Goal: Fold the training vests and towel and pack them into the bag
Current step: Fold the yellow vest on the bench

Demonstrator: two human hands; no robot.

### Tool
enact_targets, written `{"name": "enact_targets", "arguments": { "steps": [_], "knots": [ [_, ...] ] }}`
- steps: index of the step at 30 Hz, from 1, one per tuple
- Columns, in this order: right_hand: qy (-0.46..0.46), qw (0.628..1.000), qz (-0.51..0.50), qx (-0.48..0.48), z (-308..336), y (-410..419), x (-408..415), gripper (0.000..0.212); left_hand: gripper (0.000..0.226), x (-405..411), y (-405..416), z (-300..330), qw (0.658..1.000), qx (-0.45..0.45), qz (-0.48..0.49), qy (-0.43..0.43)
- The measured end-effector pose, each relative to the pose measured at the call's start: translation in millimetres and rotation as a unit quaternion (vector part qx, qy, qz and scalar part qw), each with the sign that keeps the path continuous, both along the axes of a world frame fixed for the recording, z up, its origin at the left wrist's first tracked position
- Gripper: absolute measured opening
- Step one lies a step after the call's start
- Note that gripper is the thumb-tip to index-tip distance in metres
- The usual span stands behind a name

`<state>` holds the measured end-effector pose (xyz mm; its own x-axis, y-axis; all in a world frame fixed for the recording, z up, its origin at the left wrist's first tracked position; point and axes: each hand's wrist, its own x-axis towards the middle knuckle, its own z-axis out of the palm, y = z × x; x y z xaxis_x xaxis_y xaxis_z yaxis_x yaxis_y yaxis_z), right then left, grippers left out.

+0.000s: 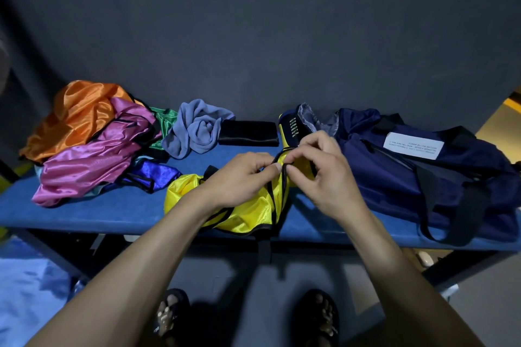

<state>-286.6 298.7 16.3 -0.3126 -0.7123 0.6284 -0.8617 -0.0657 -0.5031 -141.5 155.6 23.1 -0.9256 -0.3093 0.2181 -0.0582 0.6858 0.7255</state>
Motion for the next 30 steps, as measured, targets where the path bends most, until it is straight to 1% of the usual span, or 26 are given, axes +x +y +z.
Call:
{"name": "enact_targets", "arguments": {
  "steps": [2,4,7,10,13,15,16,20,22,27,30],
  "knots": [
    [0.033,0.999,-0.017,-0.005,2.0,2.3,-1.1,0.007,0.040,0.8,1.1,1.0,0.995,-0.095,0.008,-0.007],
    [0.035,0.999,-0.009,-0.001,5.6,4.6,-1.0,0.007,0.037,2.1,3.6,2.6,0.982,-0.188,0.015,-0.017],
    [0.009,0.999,0.030,-0.020,8.1,4.7,0.4,0.009,0.034,4.3,6.9,4.9,0.965,-0.260,0.014,-0.010],
    [-0.044,0.998,0.036,-0.031,9.2,7.9,0.7,0.011,0.035,8.4,8.6,7.7,0.962,-0.273,0.008,0.008],
    [-0.100,0.994,0.024,-0.023,13.0,14.4,-0.7,0.014,0.033,14.5,7.6,11.5,0.966,-0.257,0.007,0.034],
    [-0.102,0.994,0.010,-0.029,16.7,16.6,-0.6,0.023,0.034,17.2,7.3,13.2,0.965,-0.259,0.008,0.046],
    [-0.094,0.995,0.007,-0.033,18.2,16.5,-1.2,0.024,0.034,17.9,8.1,13.8,0.962,-0.268,0.008,0.048],
    [-0.041,0.999,0.027,-0.023,16.8,11.9,-7.5,0.011,0.038,17.8,12.7,14.9,0.955,-0.292,0.006,0.053],
    [-0.035,0.998,0.054,-0.003,16.0,9.6,-8.4,0.009,0.038,17.1,12.7,14.5,0.953,-0.298,0.008,0.059],
    [-0.084,0.992,0.076,0.054,20.9,5.8,-5.6,0.008,0.042,15.4,11.8,12.6,0.946,-0.313,0.014,0.088],
    [-0.122,0.989,0.063,0.059,19.9,0.4,-4.1,0.008,0.048,13.5,14.9,10.2,0.934,-0.336,0.050,0.112]
  ]
}}
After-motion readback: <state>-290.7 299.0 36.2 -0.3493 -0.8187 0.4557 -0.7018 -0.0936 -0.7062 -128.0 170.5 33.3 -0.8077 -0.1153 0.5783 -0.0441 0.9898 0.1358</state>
